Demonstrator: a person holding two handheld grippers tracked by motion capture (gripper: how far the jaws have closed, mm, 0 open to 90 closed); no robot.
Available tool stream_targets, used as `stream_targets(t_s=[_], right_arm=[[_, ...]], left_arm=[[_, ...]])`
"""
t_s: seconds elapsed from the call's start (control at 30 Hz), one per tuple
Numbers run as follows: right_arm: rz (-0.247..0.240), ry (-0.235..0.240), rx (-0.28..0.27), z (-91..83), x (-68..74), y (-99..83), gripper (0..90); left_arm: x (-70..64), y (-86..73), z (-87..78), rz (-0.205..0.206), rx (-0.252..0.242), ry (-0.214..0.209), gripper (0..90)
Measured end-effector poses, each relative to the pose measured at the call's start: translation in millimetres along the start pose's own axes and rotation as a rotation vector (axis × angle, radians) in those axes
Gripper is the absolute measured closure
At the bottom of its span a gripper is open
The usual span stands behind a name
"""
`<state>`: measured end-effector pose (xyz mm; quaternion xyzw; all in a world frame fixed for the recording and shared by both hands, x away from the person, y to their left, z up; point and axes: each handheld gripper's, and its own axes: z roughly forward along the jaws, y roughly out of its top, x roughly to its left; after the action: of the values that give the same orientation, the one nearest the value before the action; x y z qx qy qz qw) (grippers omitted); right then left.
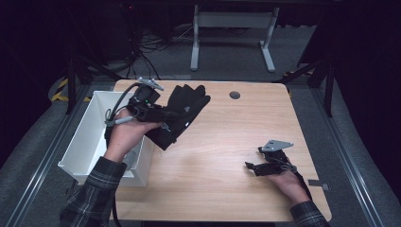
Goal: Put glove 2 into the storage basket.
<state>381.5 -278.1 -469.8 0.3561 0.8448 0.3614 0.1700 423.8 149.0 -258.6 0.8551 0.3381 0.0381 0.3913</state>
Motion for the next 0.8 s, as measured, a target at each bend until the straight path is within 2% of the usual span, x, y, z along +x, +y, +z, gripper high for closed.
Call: stream_targets(t_s=[0.2,0.43,0.67,0.8], right_arm=[[0.0,0.001,0.0,0.0,0.0,0.0,15.2],[0.001,0.0,0.0,0.1,0.1,0.1,15.2],[0.002,-0.002,0.0,0.2,0.2,0.2,15.2],[0.002,-0.002,0.0,0.3,0.2,0.3,15.2]], left_arm=[[18.3,-13.7,-31.4,-0.05,-0.032,0.051,72.0],[36.3,-40.7,-60.5,-0.116,-0.05,0.116,72.0],[57.1,-72.8,-75.3,-0.196,-0.055,0.175,72.0],[71.0,-91.5,-72.4,-0.255,-0.051,0.199,72.0]])
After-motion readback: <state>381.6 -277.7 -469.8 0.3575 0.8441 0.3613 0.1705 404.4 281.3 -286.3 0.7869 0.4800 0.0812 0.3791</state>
